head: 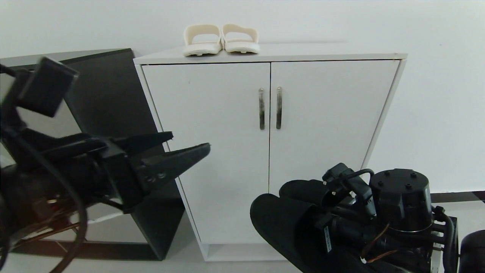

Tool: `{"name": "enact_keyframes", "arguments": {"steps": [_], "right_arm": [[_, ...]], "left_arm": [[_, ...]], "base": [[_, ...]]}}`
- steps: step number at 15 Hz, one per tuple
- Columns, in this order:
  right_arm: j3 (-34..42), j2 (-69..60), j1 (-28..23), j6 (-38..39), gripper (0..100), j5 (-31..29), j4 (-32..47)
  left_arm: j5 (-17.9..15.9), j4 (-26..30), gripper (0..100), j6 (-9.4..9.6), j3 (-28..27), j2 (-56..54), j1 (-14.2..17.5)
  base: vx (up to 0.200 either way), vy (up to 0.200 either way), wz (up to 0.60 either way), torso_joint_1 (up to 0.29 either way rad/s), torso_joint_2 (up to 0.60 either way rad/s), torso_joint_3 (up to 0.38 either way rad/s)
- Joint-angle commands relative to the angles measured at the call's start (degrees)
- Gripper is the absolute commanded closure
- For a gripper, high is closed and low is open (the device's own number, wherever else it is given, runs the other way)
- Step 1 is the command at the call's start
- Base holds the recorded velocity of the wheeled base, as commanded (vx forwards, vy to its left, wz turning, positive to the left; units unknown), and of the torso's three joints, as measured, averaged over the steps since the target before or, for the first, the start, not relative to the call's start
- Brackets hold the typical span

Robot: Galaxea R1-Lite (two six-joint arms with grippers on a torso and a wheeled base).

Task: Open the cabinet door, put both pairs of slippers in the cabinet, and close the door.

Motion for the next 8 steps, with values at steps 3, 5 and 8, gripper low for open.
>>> {"name": "enact_keyframes", "arguments": {"steps": [3, 5, 8], "right_arm": [[0.0, 0.4, 0.0, 0.1, 100, 0.1, 0.0], [0.0, 0.4, 0.1, 0.0, 100, 0.1, 0.1], [0.0, 0.3, 0.3, 0.0, 100, 0.0, 0.0]], "left_arm": [[0.2, -0.1, 0, 0.05, -6.1, 11.3, -5.0], [0.0, -0.3, 0, 0.05, -8.1, 14.1, -6.7], [-0.2, -2.2, 0, -0.21, -11.0, 17.2, -8.0]], "base": [[0.000, 0.000, 0.00, 0.000, 0.00, 0.000], [0.000, 0.000, 0.00, 0.000, 0.00, 0.000], [0.000, 0.000, 0.00, 0.000, 0.00, 0.000]]}}
